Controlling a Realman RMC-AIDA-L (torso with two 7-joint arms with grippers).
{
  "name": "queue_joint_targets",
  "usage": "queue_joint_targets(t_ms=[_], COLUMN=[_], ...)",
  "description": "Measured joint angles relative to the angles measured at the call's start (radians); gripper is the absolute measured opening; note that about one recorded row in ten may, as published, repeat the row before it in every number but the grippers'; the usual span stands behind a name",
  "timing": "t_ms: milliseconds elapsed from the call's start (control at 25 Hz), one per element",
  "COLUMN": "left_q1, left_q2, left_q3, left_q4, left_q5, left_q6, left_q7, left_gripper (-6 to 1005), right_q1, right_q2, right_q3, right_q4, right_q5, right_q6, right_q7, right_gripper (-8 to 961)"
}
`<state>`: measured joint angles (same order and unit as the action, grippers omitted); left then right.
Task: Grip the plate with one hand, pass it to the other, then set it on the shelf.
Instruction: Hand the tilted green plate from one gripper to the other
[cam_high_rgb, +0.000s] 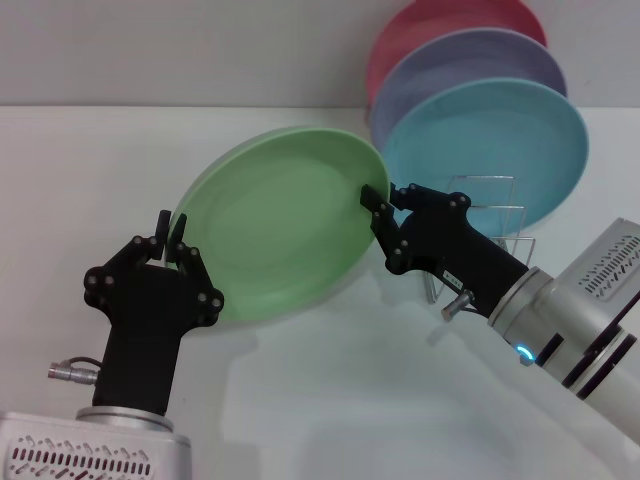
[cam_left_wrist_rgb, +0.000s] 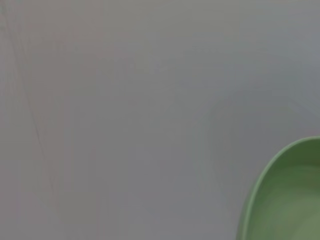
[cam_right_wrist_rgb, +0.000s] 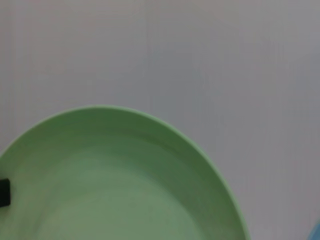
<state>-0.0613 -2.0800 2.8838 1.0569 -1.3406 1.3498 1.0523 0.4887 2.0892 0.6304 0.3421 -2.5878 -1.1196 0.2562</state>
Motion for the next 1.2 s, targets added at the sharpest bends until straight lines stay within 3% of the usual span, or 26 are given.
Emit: queue_joint_targets(t_ms=[1200], left_q1=[-0.002], left_q2=[0.0], left_q3=[0.0], left_q4=[0.0], left_q5=[-0.001], left_q6=[0.0], left_q7=[0.0], left_gripper=[116], right_q1=[-0.007], right_q2=[0.0], right_q3=[-0.002], right_q4=[0.004], right_q5=[0.0], right_q6=[0.0], right_q7=[0.0], right_gripper=[87])
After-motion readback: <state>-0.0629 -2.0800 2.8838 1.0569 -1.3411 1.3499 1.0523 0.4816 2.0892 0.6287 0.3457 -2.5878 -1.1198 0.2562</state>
